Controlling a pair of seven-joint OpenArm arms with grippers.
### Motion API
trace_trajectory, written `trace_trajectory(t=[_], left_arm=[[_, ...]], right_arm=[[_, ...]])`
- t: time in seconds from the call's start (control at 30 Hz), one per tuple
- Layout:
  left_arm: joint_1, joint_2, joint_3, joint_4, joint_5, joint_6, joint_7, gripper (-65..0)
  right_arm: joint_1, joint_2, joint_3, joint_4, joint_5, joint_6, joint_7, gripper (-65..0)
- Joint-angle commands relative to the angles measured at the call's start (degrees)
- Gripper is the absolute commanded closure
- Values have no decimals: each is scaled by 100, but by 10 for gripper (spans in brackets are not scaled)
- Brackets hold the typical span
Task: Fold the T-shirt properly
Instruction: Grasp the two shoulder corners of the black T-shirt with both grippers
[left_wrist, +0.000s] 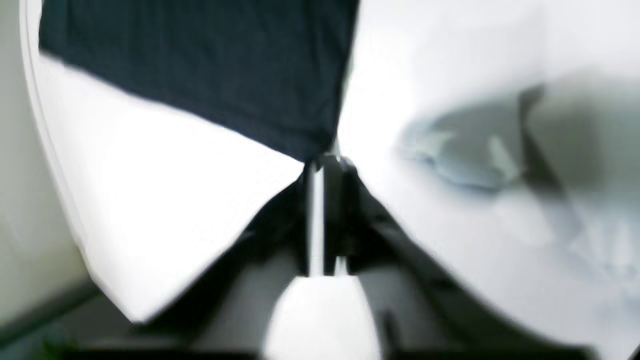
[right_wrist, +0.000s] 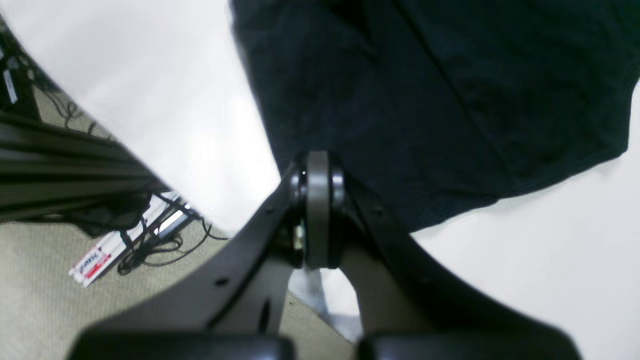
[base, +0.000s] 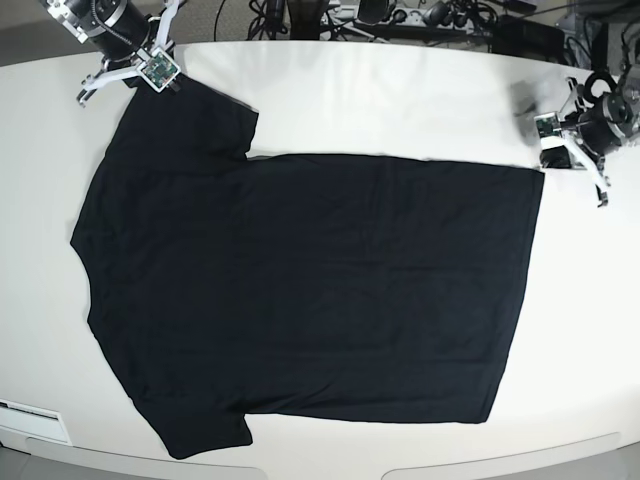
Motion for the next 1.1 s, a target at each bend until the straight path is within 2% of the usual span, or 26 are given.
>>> trace_trajectory(t=[0.0, 0.03, 0.07, 0.1, 0.2, 0.23, 0.27, 0.37, 0.47, 0.6, 0.63, 0.67, 0.7, 0.73, 0.87, 0.97, 1.07], left_arm=[[-192, -142, 118, -92, 90, -68, -109, -229], [-404, -138, 319, -203, 140, -129, -168, -317], [-608, -140, 531, -291, 164, -210, -232, -375], [-811, -140, 758, -361, 188, -278, -232, -387], [-1384, -140, 1482, -546, 352, -352, -232, -386], [-1547, -138, 1725, -612, 352, -350, -232, -386], [-1696, -136, 1958, -680, 352, -326, -229, -386], [-2153, -81, 2570, -868, 584, -118, -232, -386], [-2520, -15, 3012, -931, 601, -111, -229, -386], [-2824, 39, 3401, -931, 599, -109, -227, -372], [-2881, 55, 3434, -931, 573, -105, -190, -305], [-2889, 59, 3438, -922, 479, -46, -59, -185], [-2898, 70, 3436, -890, 385, 83, 122, -38], [-2896, 70, 3436, -835, 256, 282, 376, 0], [-2894, 52, 3436, -446, 98, 953, 1318, 0], [-2804, -68, 3436, 98, -79, 1027, 1749, 0], [-2549, -297, 3436, 817, -131, 1062, 2245, 0]], right_arm=[[-7, -11, 15, 13, -7, -20, 66, 0], [37, -44, 15, -48, -4, -20, 66, 0], [57, -52, 15, -114, -4, -20, 70, 0], [79, -50, 15, -173, -4, -7, 63, -55], [175, -50, 15, -400, 24, 295, 74, -278], [219, -50, 15, -487, 122, 356, 83, -328], [262, -52, 15, -584, 164, 358, 92, -348], [511, -50, 15, -876, 118, 328, 85, -348], [798, -50, 15, -1272, 162, 321, 92, -348], [1165, -48, 13, -1814, 422, 595, 90, -342], [1237, -48, 15, -1880, 503, 599, 81, -300], [1292, -39, 15, -1893, 575, 605, 44, -207], [1316, -35, 15, -1878, 629, 619, 17, -94], [1322, -35, 20, -1832, 623, 619, -26, 0], [1300, 9, 26, -1405, 623, 450, -420, 0], [1117, 190, 26, -852, 595, 452, -695, 0], [625, 387, 125, -352, 179, 330, -787, 0]])
